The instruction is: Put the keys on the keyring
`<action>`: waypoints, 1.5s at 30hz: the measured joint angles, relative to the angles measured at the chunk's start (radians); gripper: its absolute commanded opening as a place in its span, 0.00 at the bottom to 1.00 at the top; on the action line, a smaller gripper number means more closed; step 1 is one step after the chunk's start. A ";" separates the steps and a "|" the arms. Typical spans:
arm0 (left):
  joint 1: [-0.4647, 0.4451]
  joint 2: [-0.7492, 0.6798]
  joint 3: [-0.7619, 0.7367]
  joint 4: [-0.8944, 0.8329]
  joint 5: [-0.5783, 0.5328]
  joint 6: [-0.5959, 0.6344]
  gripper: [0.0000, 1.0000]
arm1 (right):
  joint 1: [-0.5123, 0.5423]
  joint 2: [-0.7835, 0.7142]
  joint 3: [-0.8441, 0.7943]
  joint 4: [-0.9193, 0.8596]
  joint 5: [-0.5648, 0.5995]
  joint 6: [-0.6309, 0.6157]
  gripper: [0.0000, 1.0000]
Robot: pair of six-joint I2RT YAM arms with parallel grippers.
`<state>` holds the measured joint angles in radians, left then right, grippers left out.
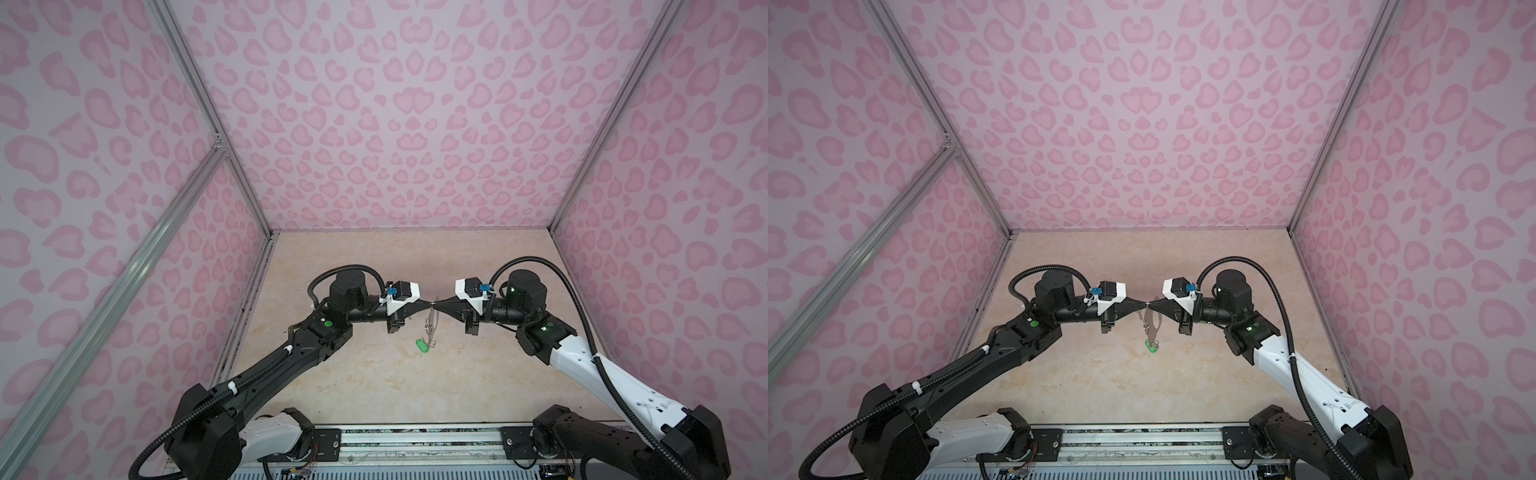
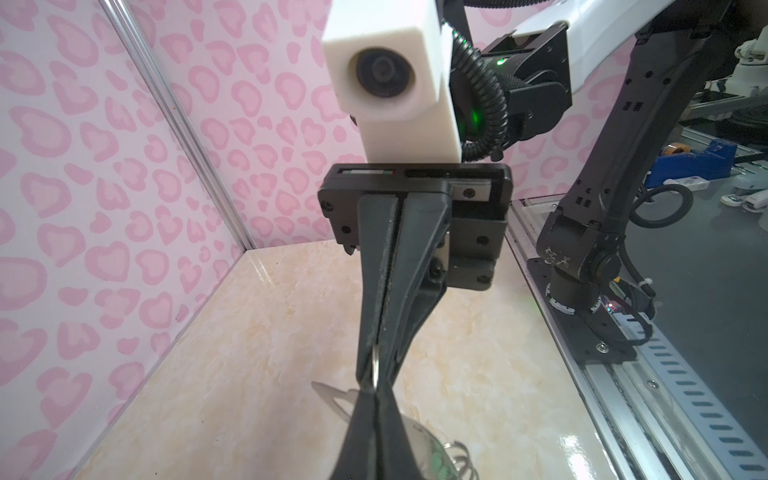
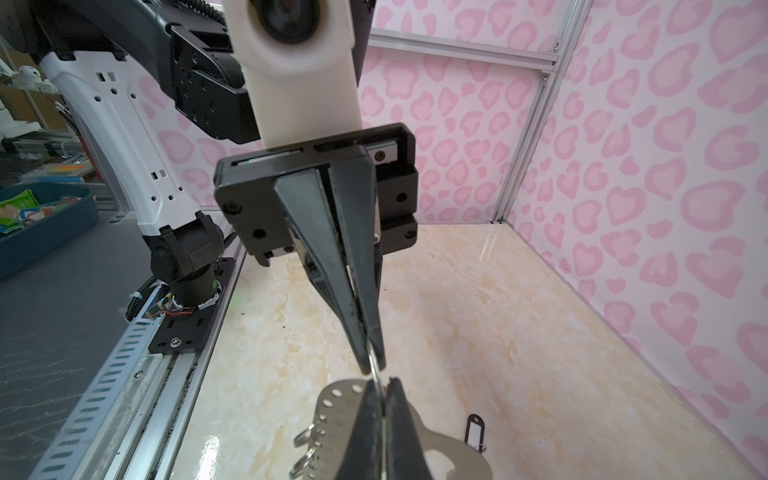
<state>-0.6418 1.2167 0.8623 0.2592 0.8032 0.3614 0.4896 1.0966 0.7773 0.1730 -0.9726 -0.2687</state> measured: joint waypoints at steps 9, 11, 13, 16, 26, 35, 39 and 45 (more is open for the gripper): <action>-0.026 -0.051 0.030 -0.108 -0.203 0.123 0.40 | 0.003 0.018 0.109 -0.209 0.057 -0.066 0.00; -0.052 -0.068 0.030 -0.138 -0.260 0.181 0.39 | 0.008 0.028 0.147 -0.305 0.089 -0.114 0.00; -0.073 -0.072 0.032 -0.166 -0.305 0.226 0.38 | 0.013 0.041 0.175 -0.384 0.113 -0.149 0.00; -0.098 -0.072 0.037 -0.192 -0.365 0.269 0.37 | 0.016 0.056 0.201 -0.467 0.137 -0.180 0.00; -0.146 -0.050 0.062 -0.212 -0.452 0.320 0.30 | 0.039 0.072 0.225 -0.543 0.150 -0.207 0.00; -0.078 -0.084 0.015 -0.169 -0.424 0.205 0.31 | 0.045 0.029 0.140 -0.453 0.168 -0.187 0.00; -0.032 -0.114 -0.037 -0.119 -0.328 0.116 0.31 | 0.045 0.005 0.066 -0.338 0.158 -0.150 0.00; 0.001 -0.124 -0.088 -0.037 -0.194 0.014 0.31 | 0.045 -0.015 0.008 -0.155 0.127 -0.081 0.00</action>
<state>-0.6407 1.0931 0.7746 0.2222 0.6094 0.3752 0.5343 1.0813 0.7856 0.0177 -0.8452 -0.3496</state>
